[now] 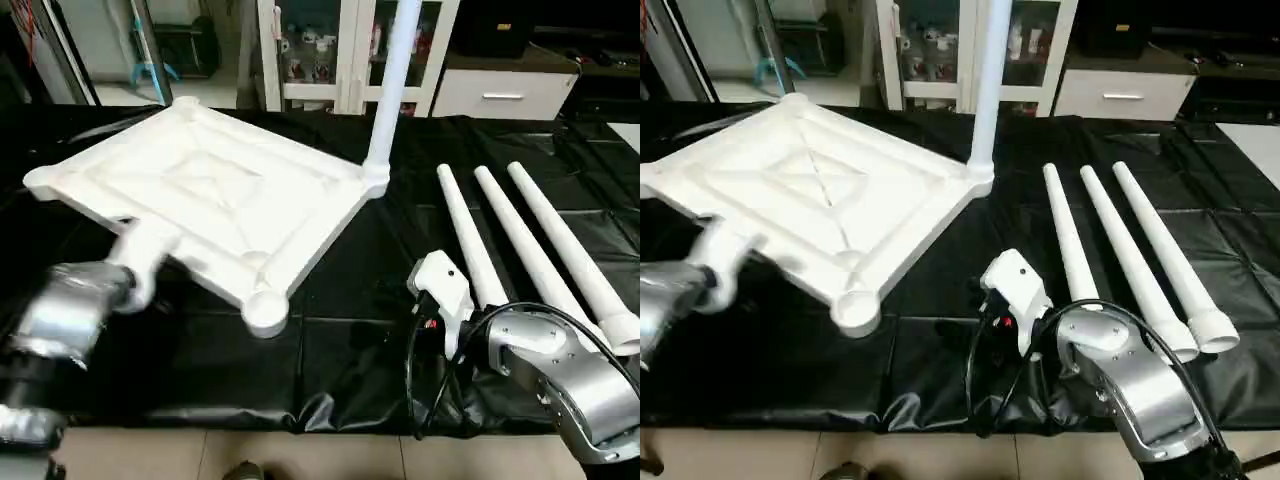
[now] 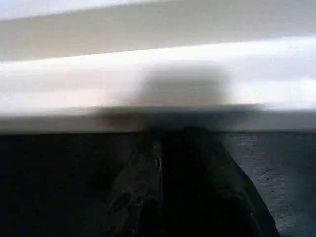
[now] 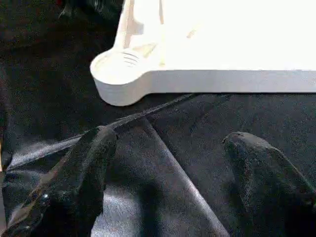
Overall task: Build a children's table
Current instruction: Rotate table base
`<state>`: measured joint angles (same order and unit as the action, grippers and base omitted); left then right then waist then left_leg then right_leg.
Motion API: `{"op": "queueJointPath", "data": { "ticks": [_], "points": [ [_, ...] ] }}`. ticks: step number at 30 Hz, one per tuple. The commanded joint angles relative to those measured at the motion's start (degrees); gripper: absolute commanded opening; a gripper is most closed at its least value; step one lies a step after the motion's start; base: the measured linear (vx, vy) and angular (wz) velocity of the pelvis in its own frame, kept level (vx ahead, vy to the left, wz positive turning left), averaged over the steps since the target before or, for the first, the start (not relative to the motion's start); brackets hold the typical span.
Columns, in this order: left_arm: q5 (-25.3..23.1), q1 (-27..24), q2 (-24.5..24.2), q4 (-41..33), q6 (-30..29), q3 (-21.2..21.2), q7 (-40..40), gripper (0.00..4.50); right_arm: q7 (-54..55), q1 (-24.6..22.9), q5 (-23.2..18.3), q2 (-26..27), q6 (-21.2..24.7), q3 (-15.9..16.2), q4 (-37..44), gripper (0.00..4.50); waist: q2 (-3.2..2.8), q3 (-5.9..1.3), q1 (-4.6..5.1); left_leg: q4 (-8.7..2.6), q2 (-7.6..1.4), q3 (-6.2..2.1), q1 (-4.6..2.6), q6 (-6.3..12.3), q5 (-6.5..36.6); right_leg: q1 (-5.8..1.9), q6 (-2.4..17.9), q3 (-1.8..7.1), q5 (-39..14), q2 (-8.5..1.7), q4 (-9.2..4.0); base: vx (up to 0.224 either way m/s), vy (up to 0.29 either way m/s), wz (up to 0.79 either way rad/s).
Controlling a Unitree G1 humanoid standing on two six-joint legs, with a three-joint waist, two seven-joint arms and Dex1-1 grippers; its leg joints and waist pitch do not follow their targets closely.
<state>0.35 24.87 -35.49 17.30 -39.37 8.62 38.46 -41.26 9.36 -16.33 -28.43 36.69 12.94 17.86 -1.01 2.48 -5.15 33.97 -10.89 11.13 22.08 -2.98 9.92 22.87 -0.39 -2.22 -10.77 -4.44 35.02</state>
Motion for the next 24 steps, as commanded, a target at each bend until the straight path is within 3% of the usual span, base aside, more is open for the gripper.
{"op": "queueJointPath", "data": {
  "ticks": [1, 7, 11, 15, 18, 19, 22, 23, 24],
  "points": [
    [0.60, 0.41, 0.73, -2.78, 0.49, 2.40, 1.81, 1.02, 0.16, 0.46, 0.07, -0.63, -0.48, 0.02, 0.98, 3.84, -0.76, -3.24, 0.37, -4.60, -2.08, -1.47, -1.79, -2.80, 17.37, -1.53, 9.15, 2.16, -12.06, -3.09, -4.31, 0.000, 0.000, 0.00],
    [0.25, 1.55, 4.49, -6.24, 0.65, 4.78, 2.22, 1.02, 0.25, 0.49, 0.36, -0.32, -0.38, 0.13, 1.18, 3.84, -0.66, -3.31, 0.39, -4.49, -2.11, -1.45, -1.75, -2.53, 16.80, -1.68, 9.22, 2.14, -11.97, -3.06, -4.35, 0.000, 0.000, 0.00],
    [1.48, 2.36, 9.92, -10.45, 0.14, 7.43, 1.54, 1.02, 1.78, -0.07, 1.11, 0.05, -0.33, -0.15, 1.52, 3.84, -0.78, -3.39, 0.34, -4.33, -2.11, -1.40, -1.61, -2.19, 15.52, -1.86, 9.79, 2.15, -10.12, -3.07, -4.23, 0.000, 0.000, 0.00],
    [2.69, 2.27, 13.87, -12.45, 0.39, 8.43, 0.96, 1.02, 5.80, -0.08, 3.11, 1.36, -0.08, -1.06, 0.50, 3.84, -0.39, -3.42, 0.54, -4.17, -1.93, -1.33, -1.32, -1.77, 14.23, -2.11, 9.91, 2.06, -9.83, -3.05, -4.30, 0.000, 0.000, 0.00],
    [3.66, 0.91, 17.80, -15.60, -0.25, 9.53, -0.10, 1.02, 14.32, 1.85, 4.73, 5.45, 3.67, -5.40, -3.42, 3.84, -0.59, -3.36, 1.05, -4.14, -1.82, -1.26, -1.40, -1.92, 14.53, -1.94, 9.79, 2.04, -11.67, -2.92, -4.71, 0.000, 0.000, 0.00],
    [3.61, 0.80, 17.92, -15.83, -0.30, 9.58, -0.17, 1.02, 14.74, 2.00, 4.54, 5.78, 4.10, -5.86, -3.64, 4.01, -0.51, -3.44, 1.14, -4.05, -1.82, -1.25, -1.43, -1.87, 14.53, -1.98, 9.93, 2.05, -11.69, -2.94, -4.65, 0.000, 0.000, 0.00],
    [4.41, -1.21, 18.06, -19.73, -0.58, 8.30, -0.64, 1.02, 20.46, 4.03, 3.76, 8.35, 9.31, -11.41, -5.47, 4.22, -0.57, -3.43, 1.94, -4.10, -1.68, -1.33, -1.20, -1.68, 13.73, -2.14, 9.45, 1.93, -11.24, -2.63, -4.51, 0.000, 0.000, 0.00],
    [4.69, -2.25, 17.75, -21.49, 0.68, 7.76, -0.76, 1.02, 22.97, 4.88, 4.69, 8.63, 11.02, -13.17, -6.41, 4.42, -0.32, -3.44, 2.20, -4.10, -1.64, -1.33, -1.15, -1.68, 13.31, -2.21, 9.54, 1.90, -10.92, -2.56, -4.45, 0.000, 0.000, 0.00],
    [4.81, -2.90, 17.55, -22.59, 1.58, 7.46, -0.85, 1.02, 24.50, 5.37, 5.42, 8.69, 11.95, -14.11, -6.97, 4.42, -0.58, -3.40, 2.38, -4.00, -1.62, -1.25, -1.28, -1.78, 13.10, -2.09, 9.43, 1.90, -11.05, -2.48, -4.53, 0.000, 0.000, 0.00]
  ]
}}
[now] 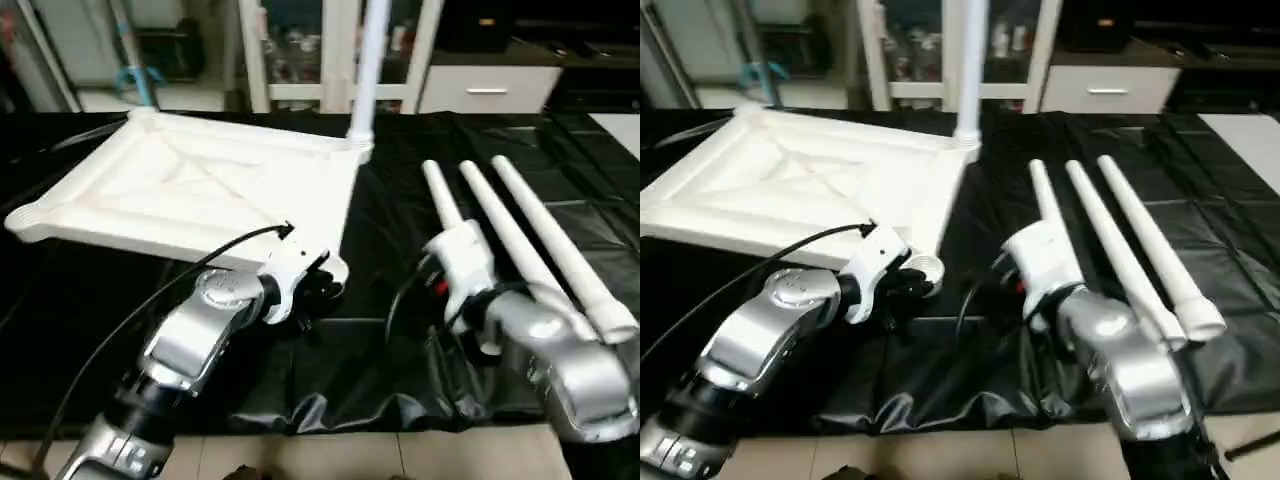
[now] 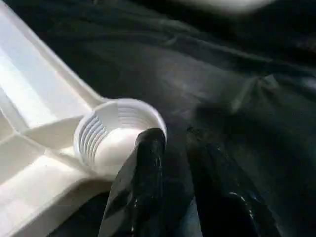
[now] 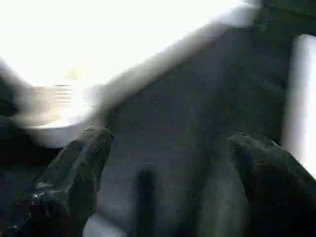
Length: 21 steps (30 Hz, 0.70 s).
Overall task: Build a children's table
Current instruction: Rotate table base, then pick table leg
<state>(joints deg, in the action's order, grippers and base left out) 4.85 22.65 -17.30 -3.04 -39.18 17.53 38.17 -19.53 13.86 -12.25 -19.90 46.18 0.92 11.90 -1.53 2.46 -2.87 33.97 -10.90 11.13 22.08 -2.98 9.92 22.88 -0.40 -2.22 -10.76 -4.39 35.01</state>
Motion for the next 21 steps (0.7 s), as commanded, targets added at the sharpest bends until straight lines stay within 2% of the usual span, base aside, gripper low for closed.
{"op": "queueJointPath", "data": {
  "ticks": [1, 3, 4, 5, 6, 9, 10, 11, 12, 13, 14, 17, 18, 21],
  "points": [
    [0.86, -1.69, -0.88, -3.98, 2.53, -1.84, -0.22, 1.02, 4.16, 1.50, 1.87, 0.10, 3.50, -3.18, -1.75, 4.42, -0.07, -3.38, 0.11, -4.00, -1.62, -1.25, -1.28, -1.78, 13.10, -2.10, 9.44, 1.90, -11.06, -2.53, -4.51, 0.000, 0.000, 0.00],
    [1.74, -3.31, -1.14, -6.75, 4.33, -2.48, 0.61, 1.02, 6.43, 2.90, 2.89, 0.03, 5.65, -4.97, -3.20, 4.42, 0.16, -3.33, 0.59, -4.02, -1.59, -1.13, -1.32, -1.88, 13.51, -2.08, 9.16, 1.87, -11.92, -2.43, -4.64, 0.000, 0.000, 0.00],
    [1.99, -3.69, -1.17, -7.43, 4.69, -2.61, 0.91, 1.02, 6.85, 3.28, 3.11, -0.04, 6.25, -5.34, -3.59, 4.42, 0.08, -3.37, 0.64, -3.94, -1.58, -1.20, -1.33, -1.89, 13.37, -2.09, 9.27, 1.89, -11.90, -2.53, -4.49, 0.000, 0.000, 0.00],
    [2.16, -4.72, -1.89, -9.55, 6.08, -2.39, 2.17, 1.02, 8.18, 5.21, 3.82, -0.51, 9.06, -6.70, -5.48, 4.42, 0.02, -3.28, 0.69, -4.03, -1.57, -1.16, -1.30, -1.92, 13.48, -2.11, 9.18, 1.89, -12.24, -2.50, -4.58, 0.000, 0.000, 0.00],
    [2.07, -4.84, -2.26, -10.03, 6.48, -1.98, 2.45, 1.20, 8.53, 5.89, 3.81, -0.72, 10.09, -7.01, -6.07, 4.48, 0.38, -3.27, 0.94, -3.96, -1.53, -1.06, -1.32, -1.97, 13.40, -2.02, 8.92, 1.88, -12.59, -2.35, -4.63, 0.000, 0.000, 0.00],
    [3.87, -4.71, -2.72, -11.57, 4.63, -1.78, 4.14, 1.30, 8.78, 7.53, 3.80, -1.54, 12.62, -7.08, -7.78, 4.50, 0.11, -3.25, 0.92, -3.92, -1.50, -1.03, -1.43, -2.05, 13.36, -1.98, 8.42, 1.96, -13.22, -2.44, -4.59, 0.000, 0.000, 0.00],
    [3.87, -4.71, -2.72, -11.57, 4.63, -1.78, 4.14, 1.39, 8.78, 7.53, 3.80, -1.54, 12.62, -7.08, -7.78, 4.50, 0.49, -3.24, 0.87, -3.84, -1.47, -0.98, -1.36, -1.96, 12.96, -2.02, 8.23, 2.00, -13.62, -2.52, -4.53, 0.000, 0.000, 0.00],
    [4.95, -4.42, -2.43, -12.30, 3.33, -2.25, 4.38, 1.39, 8.59, 8.19, 3.54, -1.85, 13.05, -7.08, -8.65, 4.50, 0.32, -3.27, 0.85, -3.82, -1.53, -0.94, -1.39, -1.92, 12.49, -1.91, 8.13, 2.02, -13.39, -2.51, -4.57, 0.000, 0.000, 0.00],
    [5.14, -4.36, -2.38, -12.43, 3.10, -2.33, 4.43, 1.48, 8.56, 8.31, 3.49, -1.91, 13.12, -7.08, -8.80, 4.50, 0.52, -3.36, 0.85, -3.78, -1.53, -0.96, -1.39, -1.93, 11.61, -2.01, 8.54, 1.98, -12.41, -2.49, -4.31, 0.000, 0.000, 0.00],
    [7.15, -4.00, -3.10, -14.52, 1.57, -2.25, 6.50, 1.48, 7.49, 9.72, 3.36, -2.72, 13.90, -6.14, -11.04, 4.50, 0.52, -3.36, 0.85, -3.78, -1.53, -0.96, -1.39, -1.93, 11.61, -2.01, 8.54, 1.98, -12.41, -2.49, -4.31, 0.000, 0.000, 0.00],
    [8.42, -3.76, -3.65, -15.93, 0.72, -2.13, 7.89, 1.67, 6.72, 10.64, 3.27, -3.23, 14.31, -5.46, -12.54, 4.50, 0.52, -3.41, 0.81, -3.68, -1.55, -0.89, -1.41, -1.76, 10.59, -2.04, 9.37, 1.94, -10.90, -2.48, -4.12, 0.000, 0.000, 0.00],
    [10.52, -3.47, -5.41, -18.76, -1.55, -1.41, 10.51, 1.73, 5.22, 12.48, 3.45, -4.04, 15.85, -3.57, -15.74, 4.50, 0.47, -3.44, 0.77, -3.50, -1.45, -0.78, -1.41, -1.59, 10.05, -2.13, 9.99, 1.94, -9.79, -2.45, -3.95, 0.000, 0.000, 0.00],
    [11.22, -3.41, -6.29, -19.91, -2.45, -1.01, 11.51, 1.93, 4.80, 13.38, 3.84, -4.27, 16.65, -2.70, -17.32, 4.50, 0.50, -3.32, 0.84, -3.53, -1.41, -0.74, -1.32, -1.48, 10.18, -2.12, 10.17, 1.94, -10.31, -2.43, -3.97, 0.000, 0.000, 0.00],
    [11.15, -2.84, -7.03, -20.67, -3.15, -0.48, 11.94, 2.08, 3.88, 14.81, 3.68, -3.62, 15.88, -2.54, -20.85, 4.50, 0.54, -3.25, 0.80, -3.49, -1.44, -0.67, -1.43, -1.73, 11.12, -2.05, 10.00, 1.97, -12.15, -2.46, -4.20, 0.000, 0.000, 0.00]
  ]
}}
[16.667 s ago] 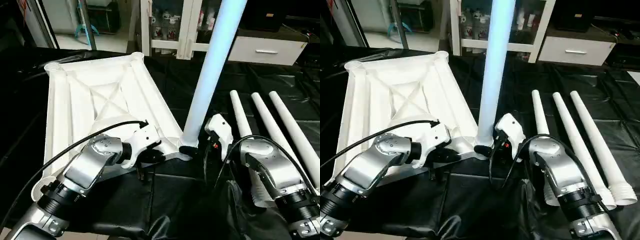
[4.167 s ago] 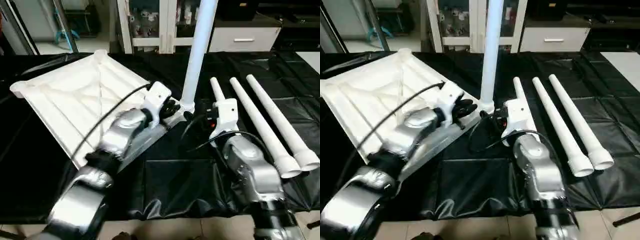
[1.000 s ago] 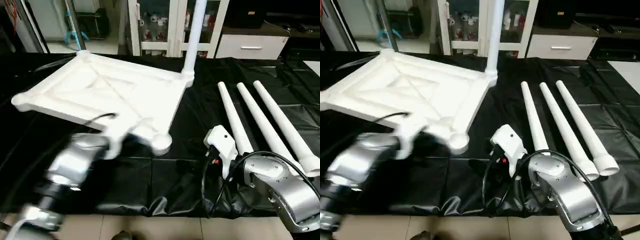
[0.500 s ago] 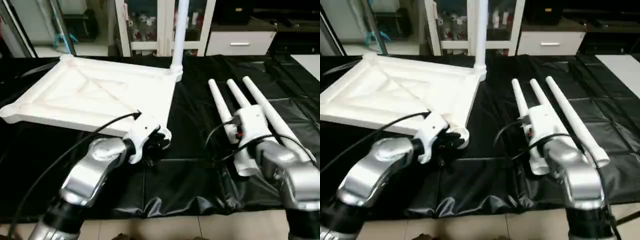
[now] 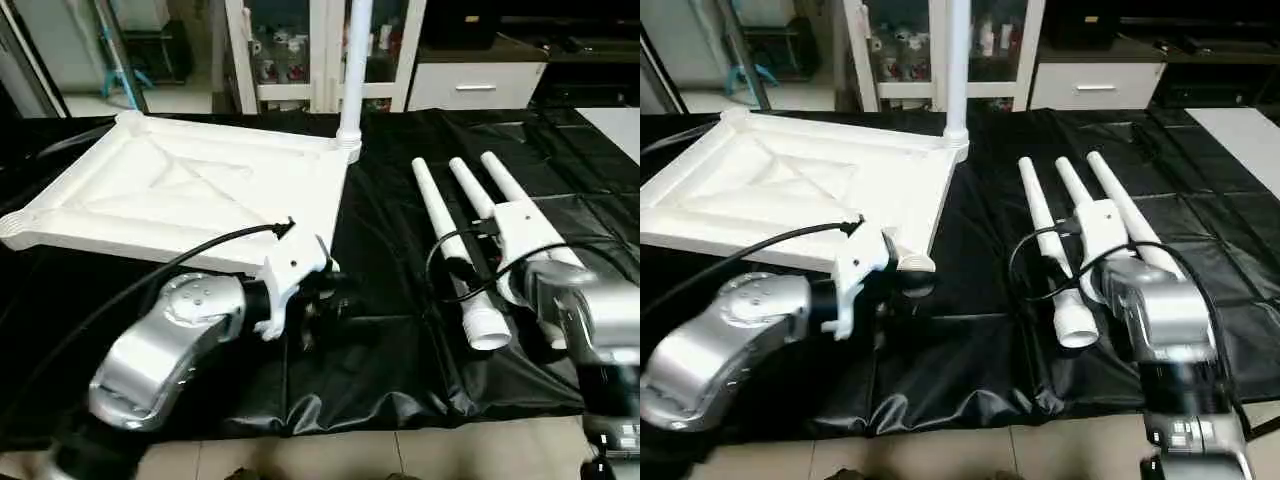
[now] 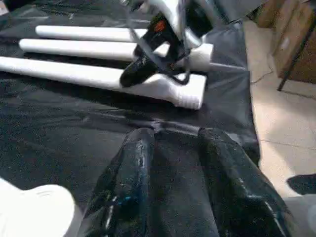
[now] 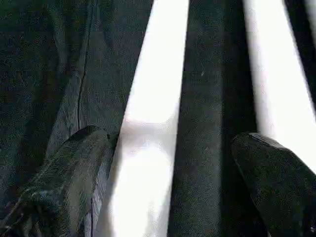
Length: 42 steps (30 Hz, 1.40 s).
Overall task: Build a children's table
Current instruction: Pick table leg
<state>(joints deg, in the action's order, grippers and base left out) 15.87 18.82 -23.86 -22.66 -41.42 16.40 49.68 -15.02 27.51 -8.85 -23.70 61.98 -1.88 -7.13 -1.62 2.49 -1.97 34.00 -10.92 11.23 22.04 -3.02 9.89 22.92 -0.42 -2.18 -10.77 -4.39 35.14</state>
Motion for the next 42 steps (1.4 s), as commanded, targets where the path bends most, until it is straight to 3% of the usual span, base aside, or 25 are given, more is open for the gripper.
{"op": "queueJointPath", "data": {
  "ticks": [1, 3, 4, 5, 13, 15, 19, 20, 23, 31, 35, 37, 38, 41, 42],
  "points": [
    [0.09, 1.21, -0.58, -1.11, -1.05, 0.70, 0.36, 2.13, -0.96, 1.59, 0.00, 0.50, -0.21, 0.11, -2.79, 4.50, 0.90, -3.34, -0.11, -3.47, -1.41, -0.77, -1.36, -1.72, 11.19, -2.12, 10.06, 1.91, -12.29, -2.52, -4.29, 0.000, 0.000, 0.00],
    [0.25, 1.49, -0.75, -1.25, -1.46, 0.70, 0.22, 2.31, -1.33, 2.14, -0.37, 0.78, -0.42, -0.01, -3.90, 4.50, 0.72, -3.35, -0.20, -3.49, -1.44, -0.81, -1.32, -1.90, 10.55, -2.19, 10.02, 1.95, -11.73, -2.49, -4.23, 0.000, 0.000, 0.00],
    [0.36, 1.77, -1.07, -1.60, -1.94, 0.64, 0.18, 2.44, -2.14, 2.44, -0.38, 0.61, -0.28, 0.88, -4.81, 4.31, 1.39, -3.34, -0.20, -3.52, -1.45, -0.74, -1.27, -1.77, 10.31, -2.23, 9.95, 1.91, -11.40, -2.40, -4.20, 0.000, 0.000, 0.00],
    [0.44, 1.99, -1.55, -2.00, -2.38, 0.63, 0.27, 2.48, -3.00, 2.75, -0.48, 0.45, -0.10, 1.69, -5.74, 4.19, 1.01, -3.40, -0.40, -3.53, -1.48, -0.81, -1.29, -1.75, 9.84, -2.27, 10.04, 1.91, -11.11, -2.52, -3.99, 0.000, 0.000, 0.00],
    [0.91, 2.73, -3.80, -3.41, -3.82, 0.65, 0.59, 2.92, -4.71, 3.79, -0.05, 0.04, 0.35, 4.16, -8.53, 3.76, 1.26, -3.34, -0.53, -3.40, -1.47, -0.68, -1.33, -1.90, 9.32, -2.21, 10.15, 1.94, -11.22, -2.53, -3.95, 0.000, 0.000, 0.00],
    [0.89, 2.91, -3.78, -3.40, -3.86, 0.70, 0.55, 3.26, -4.77, 3.77, 0.06, -0.01, 0.33, 4.29, -8.53, 3.48, 1.31, -3.39, -0.60, -3.40, -1.47, -0.70, -1.33, -1.99, 9.22, -2.25, 10.07, 1.95, -11.04, -2.52, -3.89, 0.000, 0.000, 0.00],
    [0.93, 3.34, -3.63, -3.44, -4.02, 0.81, 0.36, 3.44, -5.68, 3.95, 0.47, -0.48, -0.10, 5.04, -9.26, 3.27, 1.38, -3.43, -0.66, -3.34, -1.44, -0.69, -1.33, -2.04, 9.48, -2.23, 10.13, 1.93, -11.21, -2.53, -3.87, 0.000, 0.000, 0.00],
    [1.02, 3.25, -3.77, -3.50, -4.02, 0.92, 0.22, 3.71, -6.25, 3.89, 0.84, -0.82, -0.72, 5.75, -9.59, 3.00, 1.37, -3.40, -0.71, -3.36, -1.46, -0.70, -1.28, -2.02, 9.42, -2.27, 10.08, 1.95, -11.16, -2.57, -3.88, 0.000, 0.000, 0.00],
    [0.96, 2.98, -4.34, -3.82, -4.15, 1.17, 0.10, 3.92, -6.32, 3.72, 0.67, -0.67, -0.70, 5.68, -9.51, 2.80, 1.23, -3.46, -0.87, -3.32, -1.45, -0.72, -1.28, -1.92, 9.01, -2.27, 10.15, 1.93, -10.60, -2.57, -3.78, 0.000, 0.000, 0.00],
    [0.42, 3.76, -4.23, -2.93, -3.53, 1.41, -0.68, 4.49, -5.88, 3.40, -0.27, -0.08, -0.28, 4.21, -8.85, 2.12, 1.15, -3.52, -1.05, -3.30, -1.44, -0.70, -1.35, -2.14, 9.10, -2.30, 10.43, 1.93, -9.79, -2.47, -3.71, 0.000, 0.000, 0.00],
    [-0.02, 3.98, -3.73, -1.80, -2.94, 0.81, -1.91, 4.50, -5.70, 2.99, -0.51, 0.16, -1.63, 2.35, -7.60, 1.90, 0.79, -3.55, -1.13, -3.29, -1.41, -0.76, -1.41, -2.62, 9.73, -2.30, 10.37, 1.93, -9.96, -2.46, -3.73, 0.000, 0.000, 0.00],
    [-0.07, 4.06, -3.43, -1.43, -2.70, 0.45, -2.39, 4.50, -5.51, 2.88, -0.82, 0.28, -1.64, 1.61, -6.90, 1.87, 0.97, -3.57, -1.13, -3.28, -1.41, -0.75, -1.35, -2.55, 9.57, -2.37, 10.27, 1.95, -9.48, -2.44, -3.70, 0.000, 0.000, 0.00],
    [-0.04, 4.25, -2.43, -0.44, -2.24, -0.81, -3.86, 4.50, -5.13, 2.36, -1.76, 0.70, -2.24, -0.39, -4.61, 1.86, 0.94, -3.53, -1.14, -3.30, -1.37, -0.73, -1.34, -2.46, 9.53, -2.34, 10.21, 1.97, -9.54, -2.42, -3.76, 0.000, 0.000, 0.00],
    [0.17, 4.40, -1.69, 0.13, -2.06, -1.66, -4.75, 4.50, -4.82, 2.09, -2.60, 1.16, -2.30, -1.86, -3.13, 1.85, 0.92, -3.65, -1.27, -3.29, -1.40, -0.78, -1.41, -2.24, 9.02, -2.36, 10.20, 1.87, -8.58, -2.35, -3.65, 0.000, 0.000, 0.00],
    [1.28, 4.93, 1.43, 2.14, -1.23, -4.91, -7.79, 4.50, -5.09, 1.30, -6.13, 2.89, -3.18, -6.52, 1.78, 1.85, 0.90, -3.60, -1.28, -3.33, -1.44, -0.73, -1.43, -2.22, 9.25, -2.33, 10.21, 1.90, -8.78, -2.36, -3.73, 0.000, 0.000, 0.00]
  ]
}}
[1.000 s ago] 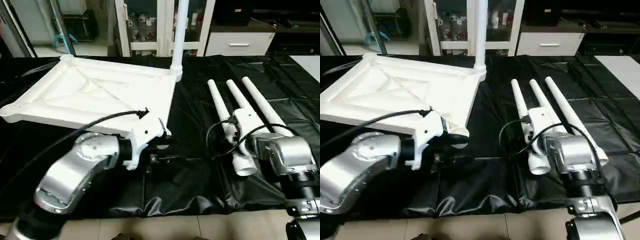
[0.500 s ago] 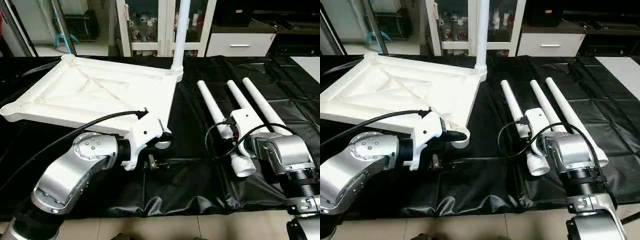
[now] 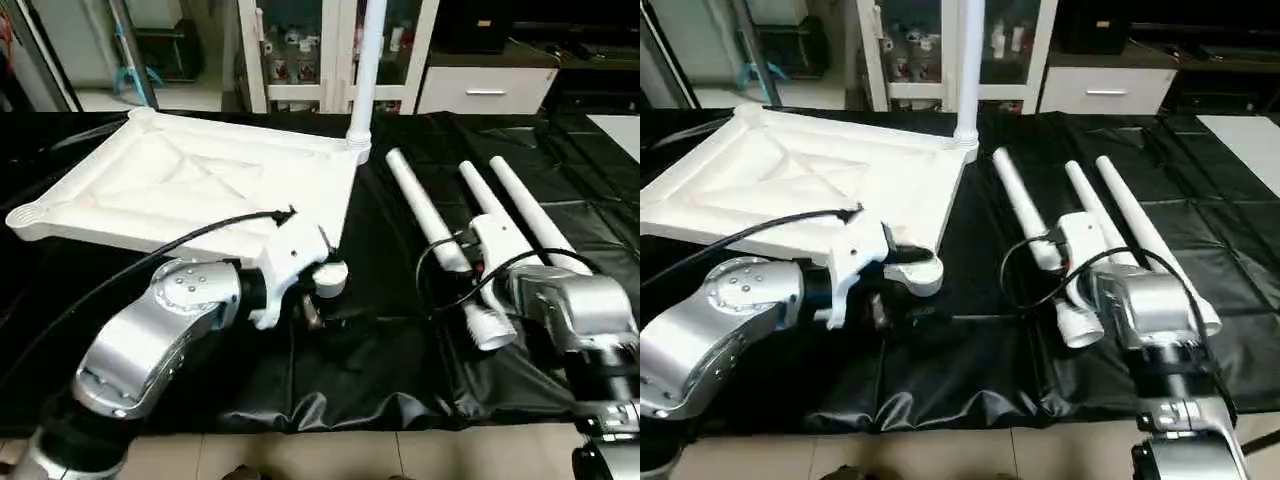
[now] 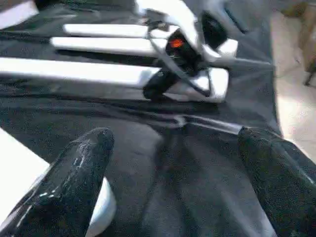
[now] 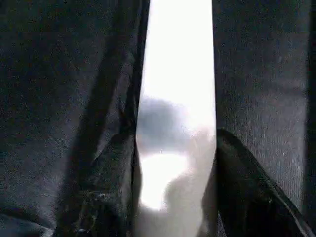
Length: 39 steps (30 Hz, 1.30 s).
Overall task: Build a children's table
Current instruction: Pick table leg
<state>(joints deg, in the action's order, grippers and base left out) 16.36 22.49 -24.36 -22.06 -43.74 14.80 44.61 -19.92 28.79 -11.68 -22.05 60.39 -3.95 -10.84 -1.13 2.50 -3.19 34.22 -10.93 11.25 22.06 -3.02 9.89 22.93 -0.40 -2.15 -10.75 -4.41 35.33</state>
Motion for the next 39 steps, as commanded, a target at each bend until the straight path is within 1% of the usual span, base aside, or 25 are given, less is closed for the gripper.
{"op": "queueJointPath", "data": {
  "ticks": [1, 2, 3, 4, 5, 6, 7, 8, 11, 12, 13, 14, 15, 16, 17, 18, 19, 21, 25, 26, 30, 31, 32, 36, 39],
  "points": [
    [0.95, 1.30, 2.24, 1.72, 1.15, -3.65, -2.99, 4.50, -0.29, -0.06, -3.73, 1.44, -1.67, -4.92, 5.98, 1.85, 0.46, -3.64, -0.16, -3.41, -1.32, -0.72, -1.30, -2.08, 9.22, -2.44, 10.03, 1.96, -8.37, -2.39, -3.88, 0.000, 0.000, 0.00],
    [1.47, 1.47, 3.31, 2.34, 1.34, -4.77, -3.89, 4.50, -0.63, -0.31, -5.13, 2.11, -1.92, -6.49, 7.64, 1.84, 0.52, -3.70, -0.04, -3.52, -1.43, -0.68, -1.40, -1.75, 9.32, -2.48, 10.05, 1.98, -8.20, -2.33, -3.94, 0.000, 0.000, 0.00],
    [1.61, 1.54, 3.54, 2.48, 1.31, -5.03, -4.09, 4.50, -0.88, -0.47, -5.44, 2.15, -1.97, -6.65, 8.08, 1.84, 0.46, -3.76, -0.22, -3.53, -1.47, -0.83, -1.45, -1.53, 9.27, -2.41, 9.94, 1.83, -8.71, -2.42, -3.95, 0.000, 0.000, 0.00],
    [3.60, 2.45, 6.69, 4.29, 1.12, -8.47, -6.70, 4.50, -3.97, -2.68, -9.39, 2.90, -2.79, -8.89, 13.55, 1.84, 0.36, -3.58, -0.11, -3.57, -1.46, -0.64, -1.40, -1.46, 9.92, -2.40, 9.90, 1.94, -8.94, -2.35, -4.06, 0.000, 0.000, 0.00],
    [3.60, 2.45, 6.69, 4.29, 1.12, -8.47, -6.70, 4.50, -3.97, -2.68, -9.39, 2.90, -2.79, -8.89, 13.55, 1.84, 0.48, -3.73, -0.20, -3.54, -1.60, -0.83, -1.45, -1.19, 9.81, -2.48, 9.81, 1.87, -8.84, -2.44, -4.06, 0.000, 0.000, 0.00],
    [4.94, 4.00, 9.66, 6.17, 0.70, -11.42, -9.81, 4.50, -6.64, -4.84, -12.87, 3.81, -3.69, -10.83, 17.35, 1.84, 0.47, -3.70, -0.21, -3.56, -1.45, -0.81, -1.34, -0.98, 9.65, -2.51, 9.80, 1.83, -8.87, -2.39, -4.08, 0.000, 0.000, 0.00],
    [5.28, 5.05, 11.00, 7.21, 0.72, -12.71, -11.47, 4.50, -7.55, -5.71, -14.03, 4.30, -4.98, -11.51, 18.50, 1.84, 0.44, -3.63, -0.56, -3.41, -1.63, -0.60, -1.71, -0.67, 10.55, -2.15, 9.71, 1.95, -9.50, -2.49, -4.40, 0.000, 0.000, 0.00],
    [6.14, 6.67, 12.88, 8.72, 0.08, -14.66, -13.84, 4.50, -8.98, -6.63, -16.12, 5.15, -6.39, -12.49, 19.94, 1.84, 0.65, -3.69, -0.57, -3.53, -1.58, -0.80, -1.36, -0.33, 10.25, -2.48, 9.78, 1.82, -9.65, -2.58, -4.35, 0.000, 0.000, 0.00],
    [7.42, 8.41, 14.72, 10.15, -0.84, -16.76, -15.87, 4.50, -9.87, -6.49, -18.19, 6.08, -6.04, -13.35, 20.76, 1.84, 0.69, -3.66, -0.36, -3.51, -1.46, -0.92, -1.17, -0.21, 9.39, -2.42, 9.92, 1.69, -10.52, -2.56, -4.33, 0.000, 0.000, 0.00],
    [9.18, 10.39, 16.74, 11.77, -2.46, -19.12, -17.78, 4.50, -11.44, -6.65, -19.35, 6.29, -6.15, -12.67, 22.07, 1.84, 0.68, -3.61, -0.31, -3.51, -1.47, -0.89, -1.19, -0.18, 9.50, -2.36, 9.82, 1.70, -10.98, -2.53, -4.44, 0.000, 0.000, 0.00],
    [11.00, 12.49, 18.57, 13.75, -4.44, -21.34, -19.56, 4.50, -13.44, -7.37, -19.11, 5.78, -7.97, -10.36, 23.75, 1.84, 0.91, -3.69, -0.45, -3.25, -1.27, -0.77, -1.15, -0.10, 9.48, -2.44, 9.84, 1.71, -11.33, -2.55, -4.39, 0.000, 0.000, 0.00],
    [11.58, 13.20, 19.15, 14.45, -5.08, -22.04, -20.14, 4.50, -14.15, -7.67, -18.92, 5.59, -8.78, -9.47, 24.33, 1.84, 0.91, -3.64, -0.63, -3.27, -1.37, -0.83, -1.22, 0.01, 9.60, -2.40, 9.42, 1.72, -12.26, -2.68, -4.63, 0.000, 0.000, 0.00],
    [13.38, 15.50, 20.80, 16.84, -6.92, -23.98, -21.75, 4.50, -15.85, -8.62, -17.55, 4.66, -11.03, -6.12, 25.90, 1.84, 1.03, -3.66, -0.61, -3.27, -1.39, -0.86, -1.10, 0.13, 9.55, -2.50, 9.28, 1.68, -12.29, -2.70, -4.55, 0.000, 0.000, 0.00],
    [14.23, 16.55, 21.49, 17.95, -7.68, -24.77, -22.36, 4.50, -16.26, -8.93, -16.61, 4.29, -12.11, -4.56, 26.28, 1.84, 1.08, -3.68, -0.73, -3.20, -1.37, -0.90, -1.11, 0.24, 8.97, -2.46, 8.96, 1.67, -12.30, -2.72, -4.59, 0.000, 0.000, 0.00],
    [15.56, 18.26, 22.62, 19.71, -8.78, -26.00, -23.31, 4.50, -16.59, -9.30, -15.25, 3.91, -13.68, -2.39, 26.59, 1.84, 1.12, -3.62, -0.65, -3.28, -1.33, -0.96, -0.86, 0.55, 8.41, -2.51, 8.95, 1.65, -12.11, -2.76, -4.61, 0.000, 0.000, 0.00],
    [16.82, 19.78, 23.59, 21.30, -9.69, -27.03, -23.97, 4.50, -16.82, -9.32, -14.06, 3.78, -15.05, -0.53, 26.59, 1.84, 1.10, -3.64, -0.66, -3.18, -1.33, -0.94, -1.02, 0.46, 8.50, -2.36, 9.13, 1.63, -12.37, -2.72, -4.67, 0.000, 0.000, 0.00],
    [17.14, 20.25, 23.93, 21.80, -9.90, -27.29, -24.21, 4.50, -16.98, -9.30, -13.81, 3.73, -15.44, -0.10, 26.54, 1.84, 1.10, -3.64, -0.66, -3.18, -1.33, -0.94, -1.02, 0.46, 8.50, -2.36, 9.13, 1.63, -12.37, -2.72, -4.67, 0.000, 0.000, 0.00],
    [16.49, 21.19, 23.87, 23.41, -9.61, -26.71, -24.28, 4.50, -16.24, -8.47, -12.78, 4.55, -17.06, 0.72, 25.79, 1.84, 1.34, -3.70, -0.72, -3.17, -1.32, -0.94, -0.87, 1.27, 7.70, -2.45, 9.02, 1.66, -11.85, -2.73, -4.64, 0.000, 0.000, 0.00],
    [16.95, 22.16, 24.43, 24.93, -9.61, -26.98, -24.50, 4.50, -15.58, -7.47, -11.58, 5.42, -18.75, 2.18, 25.35, 1.84, 1.14, -3.79, -0.72, -3.12, -1.36, -0.97, -0.83, 1.77, 6.39, -2.45, 9.56, 1.62, -9.44, -2.68, -4.41, 0.000, 0.000, 0.00],
    [17.17, 22.37, 24.67, 25.02, -10.10, -27.22, -24.64, 4.50, -15.70, -7.43, -11.31, 5.49, -19.22, 2.56, 25.37, 1.84, 1.13, -3.78, -0.70, -3.15, -1.43, -0.97, -0.88, 1.94, 6.44, -2.53, 10.19, 1.60, -8.54, -2.73, -4.33, 0.000, 0.000, 0.00],
    [18.49, 23.07, 25.37, 25.77, -11.22, -28.64, -26.24, 4.50, -16.28, -7.75, -10.46, 4.71, -21.69, 4.81, 25.36, 1.84, 1.17, -3.73, -0.63, -3.15, -1.49, -0.94, -0.90, 2.04, 6.75, -2.58, 10.76, 1.61, -8.12, -2.73, -4.30, 0.000, 0.000, 0.00],
    [18.51, 23.08, 25.36, 25.79, -11.23, -28.65, -26.27, 4.33, -16.29, -7.76, -10.45, 4.70, -21.73, 4.84, 25.36, 1.84, 1.15, -3.73, -0.64, -3.12, -1.48, -0.96, -0.87, 2.07, 6.81, -2.62, 10.73, 1.62, -8.15, -2.77, -4.31, 0.000, 0.000, 0.00],
    [18.92, 23.30, 25.42, 26.39, -11.19, -29.43, -27.23, 4.23, -16.33, -7.84, -10.18, 4.68, -22.15, 5.14, 25.32, 1.84, 1.12, -3.64, -0.65, -3.18, -1.47, -0.95, -0.93, 1.95, 7.66, -2.57, 10.40, 1.62, -9.40, -2.77, -4.43, 0.000, 0.000, 0.00],
    [20.40, 23.71, 25.66, 27.34, -11.13, -31.49, -28.61, 3.80, -15.87, -7.94, -9.62, 4.96, -22.83, 5.29, 25.01, 1.84, 1.21, -3.58, -0.64, -3.23, -1.43, -0.99, -0.90, 1.65, 8.04, -2.58, 10.20, 1.62, -9.95, -2.77, -4.51, 0.000, 0.000, 0.00],
    [21.19, 23.75, 26.04, 27.16, -11.68, -32.42, -29.11, 3.66, -15.54, -8.00, -9.13, 4.91, -23.62, 5.78, 24.59, 1.84, 1.14, -3.64, -0.61, -3.21, -1.52, -1.01, -0.95, 1.68, 7.75, -2.55, 10.29, 1.61, -9.21, -2.75, -4.44, 0.000, 0.000, 0.00]
  ]
}}
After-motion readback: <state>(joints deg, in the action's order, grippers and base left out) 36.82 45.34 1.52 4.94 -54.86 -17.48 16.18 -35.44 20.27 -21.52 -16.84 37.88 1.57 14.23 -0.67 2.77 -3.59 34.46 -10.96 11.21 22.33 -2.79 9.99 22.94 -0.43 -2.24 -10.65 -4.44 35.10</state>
